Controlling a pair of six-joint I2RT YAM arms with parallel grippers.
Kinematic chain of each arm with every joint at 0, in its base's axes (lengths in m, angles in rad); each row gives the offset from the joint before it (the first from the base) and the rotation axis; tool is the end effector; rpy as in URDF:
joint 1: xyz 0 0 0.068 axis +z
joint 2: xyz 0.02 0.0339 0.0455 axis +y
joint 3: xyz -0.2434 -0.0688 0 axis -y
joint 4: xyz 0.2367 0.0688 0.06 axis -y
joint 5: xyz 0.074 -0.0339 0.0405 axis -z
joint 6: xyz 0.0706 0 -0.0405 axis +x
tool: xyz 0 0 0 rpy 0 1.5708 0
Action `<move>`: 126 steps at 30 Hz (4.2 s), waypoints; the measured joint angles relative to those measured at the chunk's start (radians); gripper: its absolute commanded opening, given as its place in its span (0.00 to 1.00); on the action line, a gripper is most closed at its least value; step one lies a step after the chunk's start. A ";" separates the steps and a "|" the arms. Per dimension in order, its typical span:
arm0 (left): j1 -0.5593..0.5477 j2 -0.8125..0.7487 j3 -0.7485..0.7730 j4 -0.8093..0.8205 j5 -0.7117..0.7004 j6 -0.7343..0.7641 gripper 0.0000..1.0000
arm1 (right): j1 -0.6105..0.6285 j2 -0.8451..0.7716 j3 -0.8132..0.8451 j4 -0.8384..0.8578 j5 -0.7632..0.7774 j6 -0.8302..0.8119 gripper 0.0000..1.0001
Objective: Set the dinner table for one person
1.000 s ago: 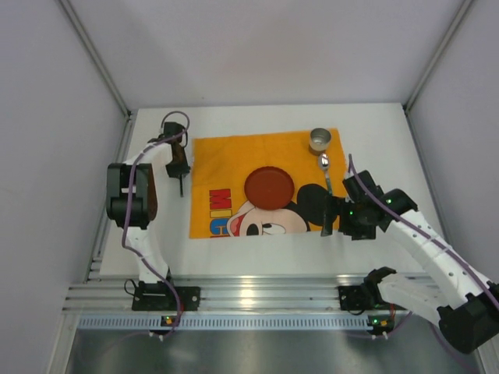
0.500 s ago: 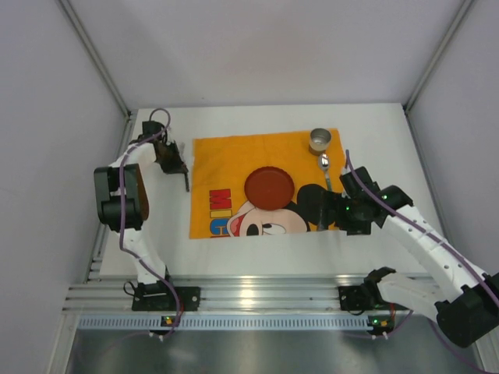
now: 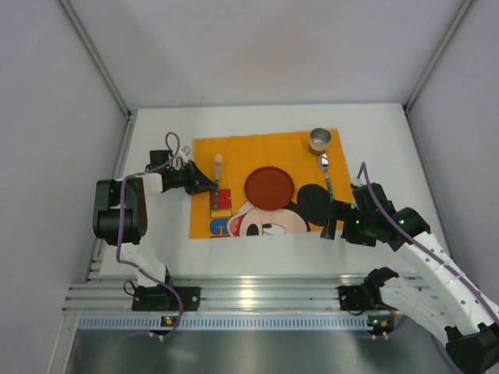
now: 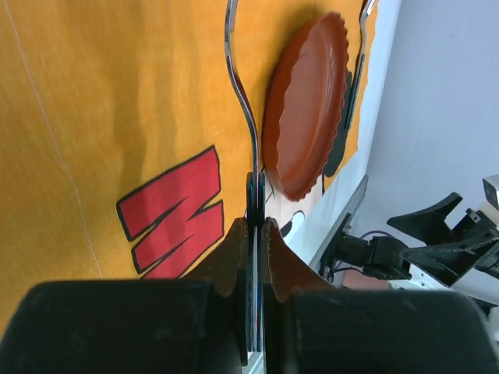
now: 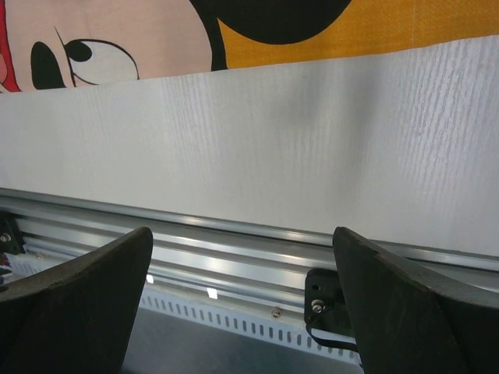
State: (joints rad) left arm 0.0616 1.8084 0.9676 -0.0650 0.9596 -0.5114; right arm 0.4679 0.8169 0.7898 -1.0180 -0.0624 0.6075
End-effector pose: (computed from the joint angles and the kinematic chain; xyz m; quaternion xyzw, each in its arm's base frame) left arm 0.3534 -0.0361 0.1236 -0.0924 0.8469 -0.4899 0.1850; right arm 0.1445 0.0780 0.2196 0.0592 0.9634 0.1589 0.2076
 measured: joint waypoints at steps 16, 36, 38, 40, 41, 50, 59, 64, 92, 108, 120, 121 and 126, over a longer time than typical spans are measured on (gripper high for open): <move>-0.011 -0.006 -0.261 0.417 0.014 -0.285 0.21 | 0.000 -0.140 -0.077 -0.064 -0.016 0.025 1.00; -0.004 -0.180 0.113 -0.338 -0.632 0.056 0.77 | 0.000 -0.288 -0.096 -0.144 -0.019 0.034 1.00; -0.003 -0.264 0.126 -0.383 -0.705 0.072 0.77 | 0.000 -0.304 -0.096 -0.153 -0.021 0.034 1.00; -0.003 -0.341 0.127 -0.408 -0.743 0.085 0.77 | 0.000 -0.318 -0.093 -0.159 -0.029 0.033 1.00; -0.003 -0.388 0.127 -0.421 -0.751 0.097 0.77 | 0.000 -0.322 -0.087 -0.163 -0.034 0.034 1.00; -0.009 -0.685 0.002 -0.422 -0.914 0.083 0.64 | 0.000 -0.360 0.269 -0.143 -0.098 0.050 1.00; -0.010 -1.004 -0.501 -0.068 -1.083 0.146 0.99 | 0.000 -0.482 0.336 -0.188 -0.023 0.156 1.00; -0.010 -1.093 -0.751 0.261 -1.104 0.294 0.99 | 0.000 -0.588 0.292 -0.202 0.015 0.155 1.00; -0.005 -0.222 -0.714 1.168 -0.930 0.410 0.98 | 0.000 -0.426 0.167 0.235 0.080 0.027 1.00; -0.011 -0.222 -0.707 1.169 -0.932 0.414 0.98 | 0.448 0.251 0.529 0.412 0.106 -0.409 1.00; -0.016 -0.222 -0.705 1.169 -0.934 0.418 0.98 | 0.678 0.259 0.438 0.359 0.417 -0.332 1.00; -0.016 -0.222 -0.705 1.168 -0.935 0.418 0.99 | 0.679 0.224 0.385 0.374 0.445 -0.303 1.00; -0.017 -0.222 -0.704 1.168 -0.935 0.418 0.99 | 0.679 -0.022 0.090 0.437 0.560 -0.224 1.00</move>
State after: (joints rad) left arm 0.0448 1.5864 0.2638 1.1034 0.0246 -0.0929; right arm 1.1473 0.7948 0.8803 -0.5808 0.4976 0.3840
